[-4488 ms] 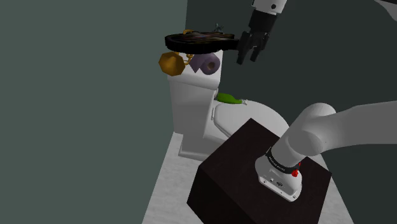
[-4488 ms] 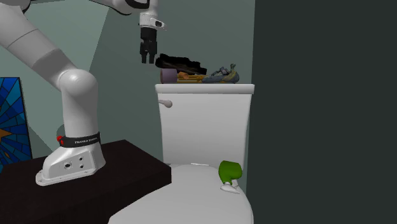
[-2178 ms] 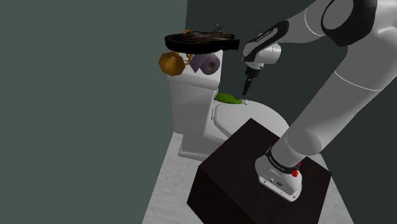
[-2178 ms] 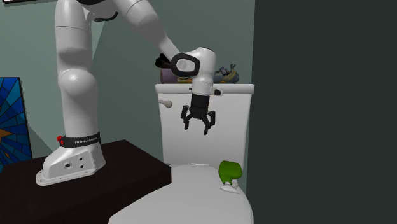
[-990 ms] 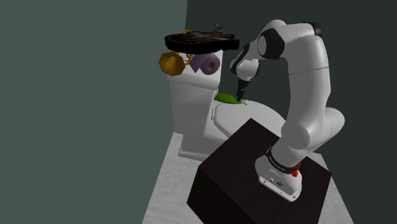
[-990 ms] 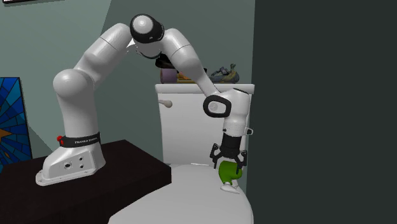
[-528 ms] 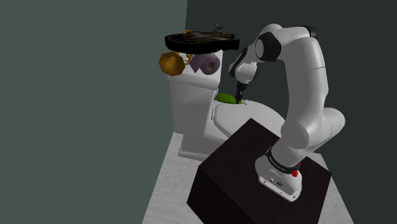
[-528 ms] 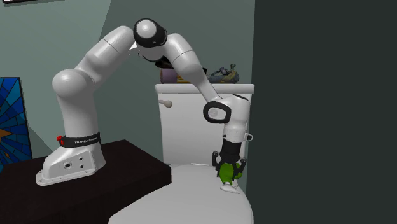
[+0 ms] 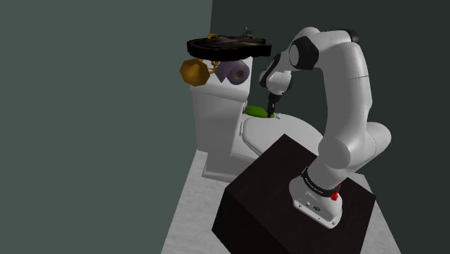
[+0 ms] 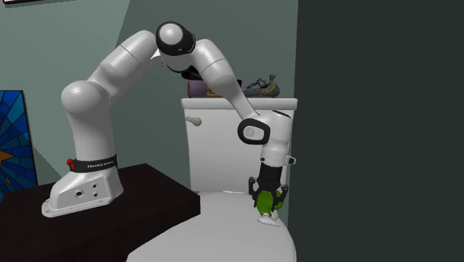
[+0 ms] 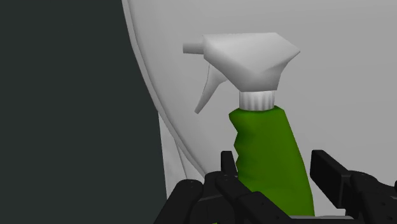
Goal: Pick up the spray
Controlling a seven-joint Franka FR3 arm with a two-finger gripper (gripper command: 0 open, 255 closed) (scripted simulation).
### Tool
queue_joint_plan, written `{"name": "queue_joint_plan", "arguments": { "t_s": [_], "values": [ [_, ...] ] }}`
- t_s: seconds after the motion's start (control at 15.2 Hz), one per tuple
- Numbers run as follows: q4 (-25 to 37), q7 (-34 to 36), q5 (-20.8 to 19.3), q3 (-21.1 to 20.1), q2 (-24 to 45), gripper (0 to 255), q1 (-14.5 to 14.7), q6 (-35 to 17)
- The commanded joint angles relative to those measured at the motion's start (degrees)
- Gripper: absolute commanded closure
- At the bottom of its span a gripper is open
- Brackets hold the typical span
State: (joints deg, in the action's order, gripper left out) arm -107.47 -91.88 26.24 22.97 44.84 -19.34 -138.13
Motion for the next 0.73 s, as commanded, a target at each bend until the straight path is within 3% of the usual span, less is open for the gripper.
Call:
{"name": "queue_joint_plan", "arguments": {
  "t_s": [0.0,0.66],
  "values": [
    [0.0,0.0,0.0,-0.1,0.1,255,0.0,0.0],
    [-2.1,1.7,-2.8,2.8,-6.4,255,2.2,4.2]
  ]
}}
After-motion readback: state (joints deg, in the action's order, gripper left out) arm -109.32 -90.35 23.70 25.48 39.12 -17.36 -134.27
